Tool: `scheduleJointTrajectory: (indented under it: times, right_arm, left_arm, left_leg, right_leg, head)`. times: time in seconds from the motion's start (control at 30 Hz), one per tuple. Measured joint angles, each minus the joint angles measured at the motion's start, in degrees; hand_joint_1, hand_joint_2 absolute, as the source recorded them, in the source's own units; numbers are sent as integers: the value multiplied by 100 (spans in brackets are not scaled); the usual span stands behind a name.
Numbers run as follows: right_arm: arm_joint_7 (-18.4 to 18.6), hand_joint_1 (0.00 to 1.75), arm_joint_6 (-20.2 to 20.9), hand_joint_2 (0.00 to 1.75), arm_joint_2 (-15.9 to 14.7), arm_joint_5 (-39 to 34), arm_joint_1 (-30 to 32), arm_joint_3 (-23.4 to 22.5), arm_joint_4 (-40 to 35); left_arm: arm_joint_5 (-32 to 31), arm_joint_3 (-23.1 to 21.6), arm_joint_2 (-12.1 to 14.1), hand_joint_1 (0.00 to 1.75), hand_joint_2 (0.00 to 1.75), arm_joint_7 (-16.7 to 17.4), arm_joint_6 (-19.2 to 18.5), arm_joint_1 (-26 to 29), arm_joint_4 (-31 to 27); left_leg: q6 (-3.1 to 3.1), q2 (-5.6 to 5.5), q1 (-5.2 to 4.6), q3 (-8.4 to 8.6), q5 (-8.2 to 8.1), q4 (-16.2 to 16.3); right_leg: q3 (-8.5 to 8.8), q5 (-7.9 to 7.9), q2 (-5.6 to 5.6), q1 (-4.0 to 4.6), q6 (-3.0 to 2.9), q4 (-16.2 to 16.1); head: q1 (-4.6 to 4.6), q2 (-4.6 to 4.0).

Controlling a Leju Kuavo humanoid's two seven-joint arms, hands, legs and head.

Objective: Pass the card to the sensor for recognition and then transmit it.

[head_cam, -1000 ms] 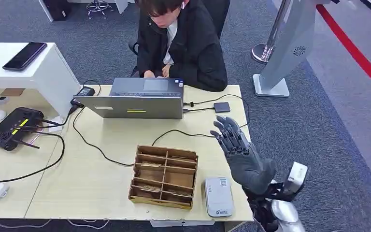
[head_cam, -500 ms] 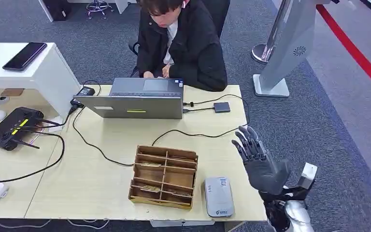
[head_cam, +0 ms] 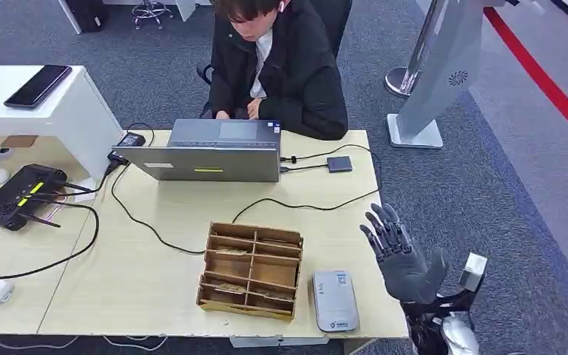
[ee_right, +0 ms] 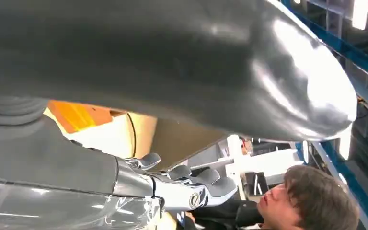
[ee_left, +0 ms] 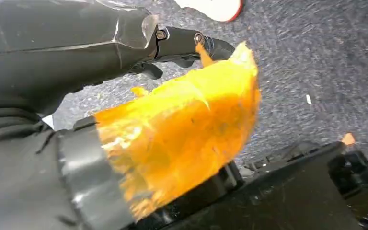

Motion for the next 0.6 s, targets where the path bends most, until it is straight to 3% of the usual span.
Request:
scheduleJointTrajectory:
  times: [0.37, 0.6]
  right_arm:
    - [13, 0, 81, 0, 116, -44, 132, 39, -120]
    - [175, 0, -55, 0, 267, -2, 135, 225, -245]
  left_arm:
    - [-74, -105, -44, 0, 0, 295, -48, -32, 0]
    - [-79, -138, -11, 0, 0, 304, -66, -28, 0]
  left_leg:
    - [0, 1, 2, 0, 0, 0]
    - [0, 1, 2, -2, 0, -1]
  right_leg:
    - [0, 0, 0, 1, 0, 0]
    - [1, 0, 0, 1, 0, 0]
  head:
    - [0, 0]
    - [2, 0]
